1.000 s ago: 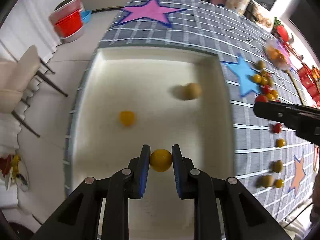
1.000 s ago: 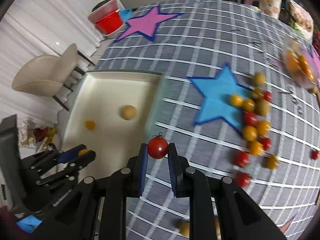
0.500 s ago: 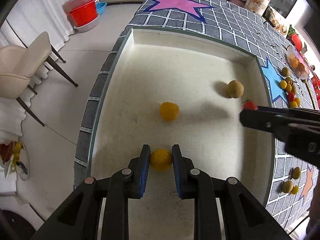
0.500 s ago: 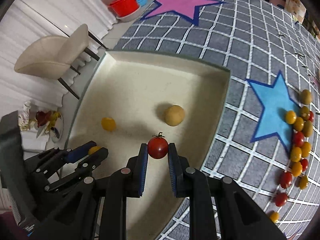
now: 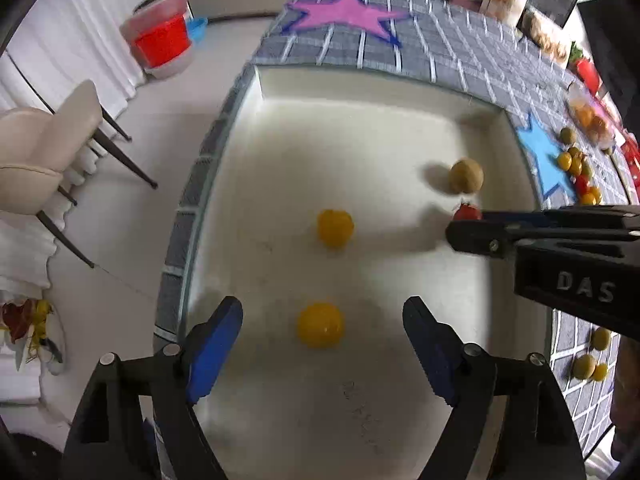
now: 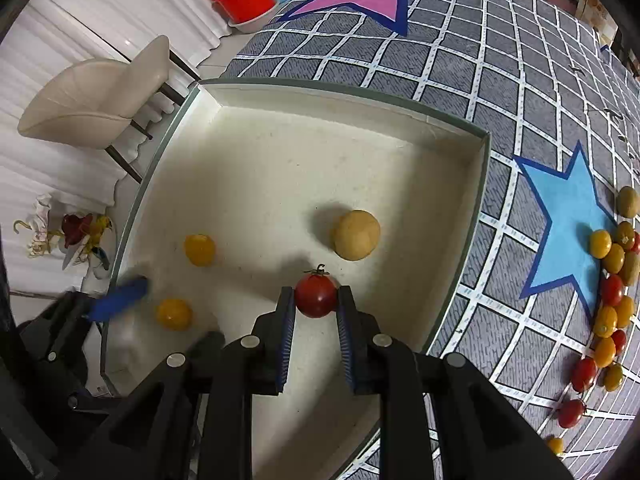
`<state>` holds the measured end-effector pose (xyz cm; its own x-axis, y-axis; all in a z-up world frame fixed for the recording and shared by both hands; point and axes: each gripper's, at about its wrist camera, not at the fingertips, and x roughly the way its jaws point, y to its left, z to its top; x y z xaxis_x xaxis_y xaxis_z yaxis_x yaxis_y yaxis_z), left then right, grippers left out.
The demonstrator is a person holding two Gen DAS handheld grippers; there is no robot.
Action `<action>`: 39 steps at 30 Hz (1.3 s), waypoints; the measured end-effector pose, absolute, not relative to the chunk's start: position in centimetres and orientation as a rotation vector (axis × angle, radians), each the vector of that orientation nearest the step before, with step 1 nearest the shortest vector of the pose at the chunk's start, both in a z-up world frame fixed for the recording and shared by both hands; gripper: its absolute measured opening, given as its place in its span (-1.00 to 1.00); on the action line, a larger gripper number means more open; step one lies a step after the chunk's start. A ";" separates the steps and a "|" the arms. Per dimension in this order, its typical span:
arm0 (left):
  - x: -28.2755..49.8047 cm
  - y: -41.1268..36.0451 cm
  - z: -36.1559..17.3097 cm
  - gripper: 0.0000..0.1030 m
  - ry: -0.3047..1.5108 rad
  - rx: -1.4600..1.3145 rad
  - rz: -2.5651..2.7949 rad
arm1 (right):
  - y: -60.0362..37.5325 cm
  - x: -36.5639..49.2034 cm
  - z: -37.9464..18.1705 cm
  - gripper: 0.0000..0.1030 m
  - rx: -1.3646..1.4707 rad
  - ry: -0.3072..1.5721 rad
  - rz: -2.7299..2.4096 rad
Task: Organize fruits
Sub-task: 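Carry both tomatoes into the white tray and open both tools, then grasp a yellow cherry tomato with the left tool while the right tool grasps another yellow one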
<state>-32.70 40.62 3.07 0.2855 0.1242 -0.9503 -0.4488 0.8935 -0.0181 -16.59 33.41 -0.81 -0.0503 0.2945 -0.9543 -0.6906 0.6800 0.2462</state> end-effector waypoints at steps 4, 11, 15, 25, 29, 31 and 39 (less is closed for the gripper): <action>-32.7 40.6 2.6 0.62 1.266 -0.302 0.389 | 33.1 -16.3 -0.6 -0.36 -0.338 1.416 0.839; -32.6 39.6 3.1 0.62 1.280 -0.253 0.380 | 32.0 -15.7 1.3 0.57 -0.246 1.406 0.877; -32.1 38.6 4.0 0.62 1.284 -0.221 0.364 | 30.2 -15.0 3.4 0.57 -0.200 1.368 0.849; -29.2 32.3 7.3 0.62 1.230 -0.132 0.231 | 19.4 -12.6 6.1 0.57 -0.136 1.314 0.630; -28.0 29.2 8.2 0.62 1.223 -0.107 0.153 | 14.3 -12.5 6.0 0.57 -0.122 1.314 0.521; -27.7 27.3 8.5 0.62 1.227 -0.101 0.108 | 11.9 -12.5 5.9 0.57 -0.124 1.323 0.474; -28.1 20.8 7.2 0.62 1.277 -0.041 -0.030 | 6.5 -13.4 3.8 0.57 -0.123 1.382 0.384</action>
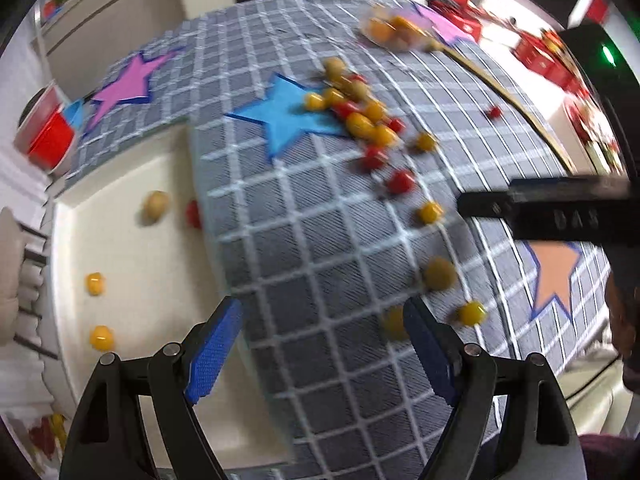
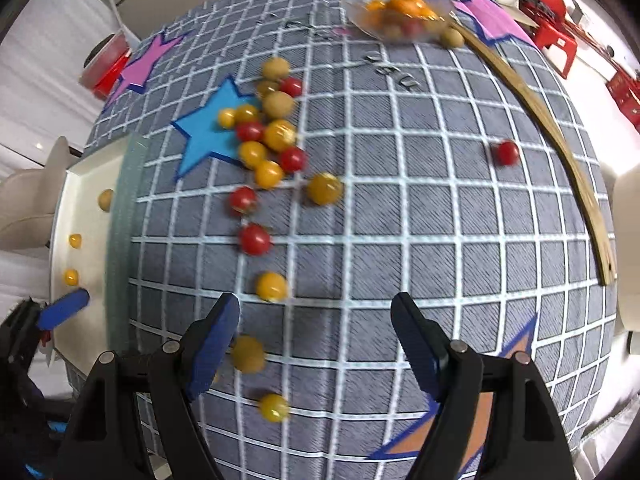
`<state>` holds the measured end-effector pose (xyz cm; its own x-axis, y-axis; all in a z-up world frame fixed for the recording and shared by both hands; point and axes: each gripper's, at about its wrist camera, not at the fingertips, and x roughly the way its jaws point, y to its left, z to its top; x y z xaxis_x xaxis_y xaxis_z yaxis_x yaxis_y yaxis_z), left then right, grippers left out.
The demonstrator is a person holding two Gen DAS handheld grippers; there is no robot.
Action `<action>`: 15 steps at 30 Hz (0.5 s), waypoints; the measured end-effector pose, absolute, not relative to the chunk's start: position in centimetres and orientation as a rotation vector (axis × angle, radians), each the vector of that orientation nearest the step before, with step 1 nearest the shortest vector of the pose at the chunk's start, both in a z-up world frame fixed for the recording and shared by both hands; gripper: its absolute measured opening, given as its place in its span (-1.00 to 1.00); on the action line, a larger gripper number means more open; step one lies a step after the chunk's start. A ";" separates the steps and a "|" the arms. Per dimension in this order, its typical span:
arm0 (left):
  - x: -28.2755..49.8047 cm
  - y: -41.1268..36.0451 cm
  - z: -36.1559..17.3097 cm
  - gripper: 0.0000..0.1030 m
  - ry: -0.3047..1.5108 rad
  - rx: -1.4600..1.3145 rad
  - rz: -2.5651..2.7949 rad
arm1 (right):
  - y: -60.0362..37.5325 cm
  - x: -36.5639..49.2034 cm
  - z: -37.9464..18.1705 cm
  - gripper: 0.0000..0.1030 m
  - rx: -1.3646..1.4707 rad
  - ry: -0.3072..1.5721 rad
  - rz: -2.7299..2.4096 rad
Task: Organize fruits
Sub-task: 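Grasp a yellow cherry tomato with the left tool while the right tool grasps another yellow one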
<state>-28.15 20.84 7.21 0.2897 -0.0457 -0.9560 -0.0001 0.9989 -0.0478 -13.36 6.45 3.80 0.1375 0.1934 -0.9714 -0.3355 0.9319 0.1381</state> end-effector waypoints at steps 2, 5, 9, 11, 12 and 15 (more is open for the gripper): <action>-28.3 19.6 6.6 0.62 1.288 -0.031 -0.056 | 5.7 -13.2 3.6 0.57 -0.118 1.384 0.383; -28.5 18.2 5.9 0.62 1.303 -0.024 -0.076 | 5.3 -12.8 3.1 0.58 -0.118 1.391 0.390; -28.3 16.9 4.8 0.62 1.317 -0.019 -0.067 | 5.0 -12.6 2.6 0.57 -0.128 1.387 0.399; -28.0 16.6 4.4 0.62 1.319 -0.026 -0.057 | 5.3 -12.3 2.5 0.56 -0.127 1.379 0.402; -27.9 16.4 4.2 0.62 1.322 -0.026 -0.050 | 5.4 -12.1 2.5 0.56 -0.129 1.372 0.404; -27.6 16.2 3.5 0.62 1.325 -0.021 -0.037 | 5.7 -11.5 2.2 0.46 -0.143 1.359 0.412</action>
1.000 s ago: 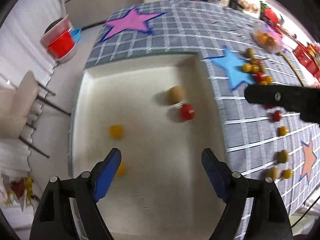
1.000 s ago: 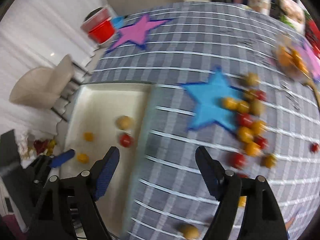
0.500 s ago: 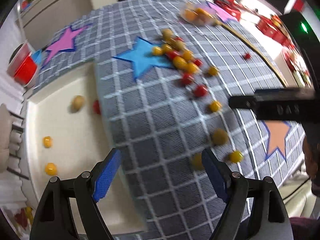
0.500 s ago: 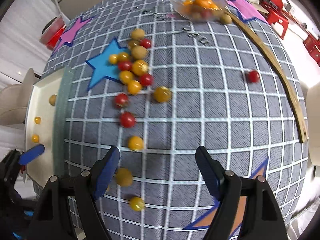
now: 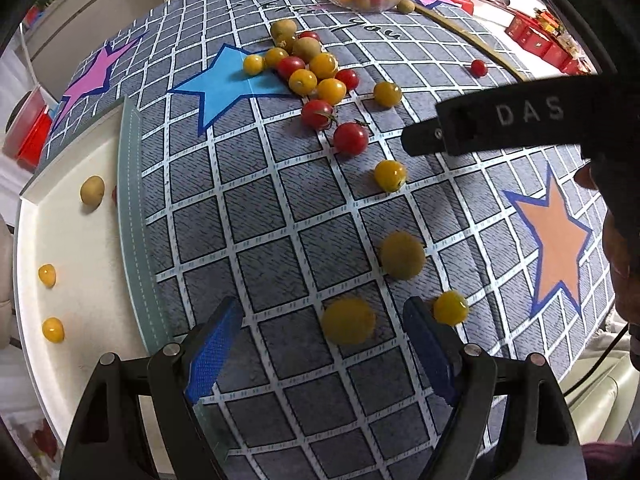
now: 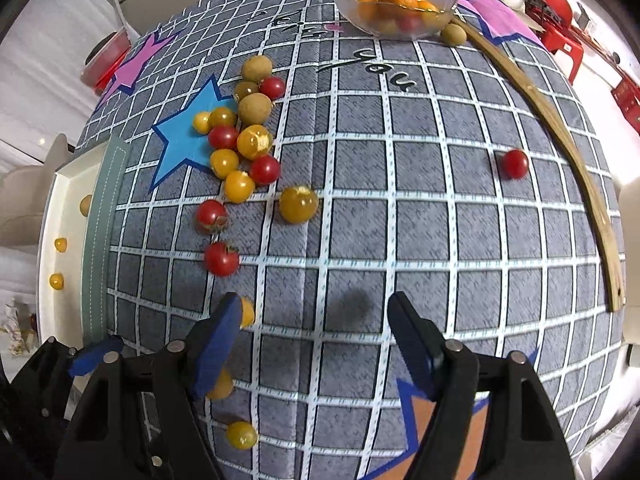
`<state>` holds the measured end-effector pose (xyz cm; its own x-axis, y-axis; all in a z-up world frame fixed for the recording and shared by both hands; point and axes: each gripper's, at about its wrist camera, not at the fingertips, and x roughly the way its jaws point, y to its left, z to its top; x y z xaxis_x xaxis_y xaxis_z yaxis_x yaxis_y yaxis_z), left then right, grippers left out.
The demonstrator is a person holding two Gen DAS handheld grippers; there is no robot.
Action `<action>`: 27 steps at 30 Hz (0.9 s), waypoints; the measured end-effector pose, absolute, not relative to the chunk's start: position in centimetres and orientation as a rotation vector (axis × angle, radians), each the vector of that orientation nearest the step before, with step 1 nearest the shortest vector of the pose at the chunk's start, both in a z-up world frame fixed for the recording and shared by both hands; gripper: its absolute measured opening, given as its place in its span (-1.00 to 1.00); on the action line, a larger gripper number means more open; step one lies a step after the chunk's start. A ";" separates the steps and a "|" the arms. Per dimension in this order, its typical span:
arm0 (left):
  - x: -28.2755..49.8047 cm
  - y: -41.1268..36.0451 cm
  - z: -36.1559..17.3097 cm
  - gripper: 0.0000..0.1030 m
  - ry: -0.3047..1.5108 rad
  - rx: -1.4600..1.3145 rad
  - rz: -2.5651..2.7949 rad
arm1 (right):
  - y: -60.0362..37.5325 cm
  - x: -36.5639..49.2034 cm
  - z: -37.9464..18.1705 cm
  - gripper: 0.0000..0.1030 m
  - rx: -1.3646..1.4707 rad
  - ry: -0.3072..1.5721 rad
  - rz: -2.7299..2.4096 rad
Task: Organize fruits
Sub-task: 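Grasp a yellow cherry tomato with the left tool while the right tool grasps another yellow one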
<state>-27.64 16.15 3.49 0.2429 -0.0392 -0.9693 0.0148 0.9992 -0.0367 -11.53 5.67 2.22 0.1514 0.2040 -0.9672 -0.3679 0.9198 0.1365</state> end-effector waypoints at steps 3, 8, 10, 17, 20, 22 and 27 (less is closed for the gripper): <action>-27.6 15.9 3.0 0.62 1.332 -0.021 -0.027 | 6.1 -10.8 1.7 0.32 -0.163 1.349 0.423; -27.5 15.4 2.6 0.61 1.341 -0.009 -0.015 | 7.2 -9.3 1.0 0.23 -0.187 1.332 0.432; -27.4 15.3 2.3 0.60 1.351 -0.001 -0.004 | 7.5 -8.9 0.9 0.23 -0.193 1.320 0.435; -27.4 15.0 2.0 0.38 1.378 -0.027 0.033 | 9.0 -7.5 0.9 0.12 -0.222 1.289 0.450; -27.2 14.7 2.0 0.25 1.381 -0.033 0.022 | 9.5 -7.3 0.9 -0.01 -0.247 1.278 0.447; -27.2 14.2 2.1 0.11 1.379 -0.026 0.009 | 10.0 -7.2 0.8 -0.08 -0.260 1.275 0.443; -26.3 12.6 2.5 -0.43 1.374 -0.035 -0.045 | 10.4 -7.0 0.7 -0.55 -0.280 1.275 0.441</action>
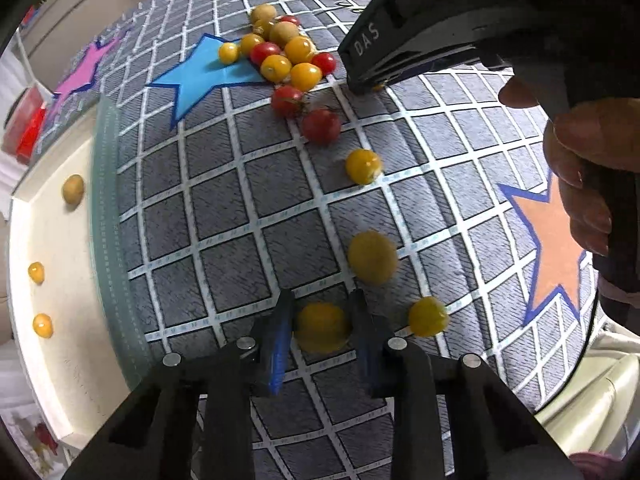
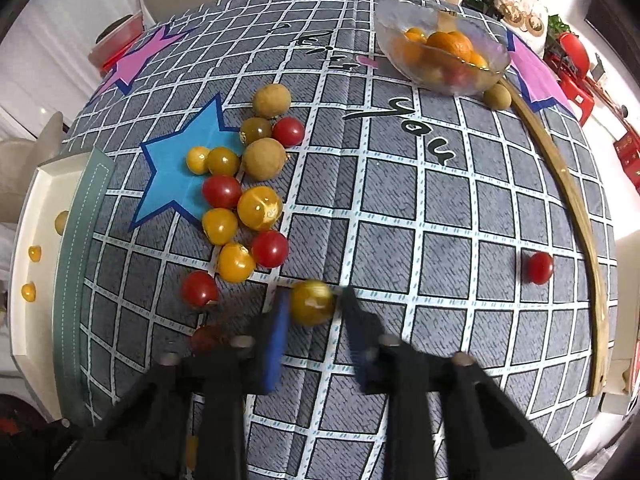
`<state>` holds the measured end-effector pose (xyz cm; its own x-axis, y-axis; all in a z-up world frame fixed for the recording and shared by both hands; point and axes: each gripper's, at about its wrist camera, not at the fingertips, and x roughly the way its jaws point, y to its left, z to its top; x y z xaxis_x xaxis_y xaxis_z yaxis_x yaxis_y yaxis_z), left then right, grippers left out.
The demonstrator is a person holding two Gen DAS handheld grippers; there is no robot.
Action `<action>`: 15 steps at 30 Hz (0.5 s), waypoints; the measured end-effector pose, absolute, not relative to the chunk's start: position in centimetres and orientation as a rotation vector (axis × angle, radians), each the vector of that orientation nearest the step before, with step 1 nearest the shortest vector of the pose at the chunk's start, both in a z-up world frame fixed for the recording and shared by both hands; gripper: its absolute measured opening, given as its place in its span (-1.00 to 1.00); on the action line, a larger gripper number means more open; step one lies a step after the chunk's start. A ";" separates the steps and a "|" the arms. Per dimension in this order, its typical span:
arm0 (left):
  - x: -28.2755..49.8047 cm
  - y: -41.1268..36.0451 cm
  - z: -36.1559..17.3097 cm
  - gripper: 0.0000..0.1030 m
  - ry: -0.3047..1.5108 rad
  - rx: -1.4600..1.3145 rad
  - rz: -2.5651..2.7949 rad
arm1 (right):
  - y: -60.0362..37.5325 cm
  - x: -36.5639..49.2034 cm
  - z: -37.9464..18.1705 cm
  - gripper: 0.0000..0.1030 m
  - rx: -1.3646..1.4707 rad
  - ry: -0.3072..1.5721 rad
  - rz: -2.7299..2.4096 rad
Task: Organize fruits
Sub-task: 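Grasp a yellow cherry tomato with the left tool while the right tool grasps another yellow one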
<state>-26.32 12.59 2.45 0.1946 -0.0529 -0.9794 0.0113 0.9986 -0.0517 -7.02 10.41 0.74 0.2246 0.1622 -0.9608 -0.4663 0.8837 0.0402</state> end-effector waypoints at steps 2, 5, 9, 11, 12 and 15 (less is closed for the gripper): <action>-25.9 12.8 2.7 -0.43 1.376 -0.074 -0.059 | 10.1 -6.9 0.8 -0.54 -0.253 1.291 0.444; -25.8 13.7 3.2 -0.43 1.372 -0.116 -0.067 | 9.2 -7.2 1.0 -0.55 -0.194 1.315 0.450; -25.3 14.6 3.7 -0.43 1.379 -0.155 -0.074 | 7.9 -8.5 1.5 -0.55 -0.151 1.342 0.448; -25.2 15.1 4.0 -0.43 1.378 -0.172 -0.080 | 7.3 -9.4 1.9 -0.55 -0.126 1.360 0.444; -25.2 15.4 4.2 -0.43 1.378 -0.178 -0.083 | 7.0 -9.8 2.1 -0.55 -0.120 1.363 0.440; -24.9 16.8 4.8 -0.43 1.371 -0.193 -0.092 | 6.1 -11.1 2.6 -0.55 -0.098 1.376 0.428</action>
<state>-24.86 16.82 4.83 0.1977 -0.1777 -0.9640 -0.0472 0.9806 -0.1904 -11.09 6.15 2.57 0.1299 0.2372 -0.9627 -0.3503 0.9193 0.1792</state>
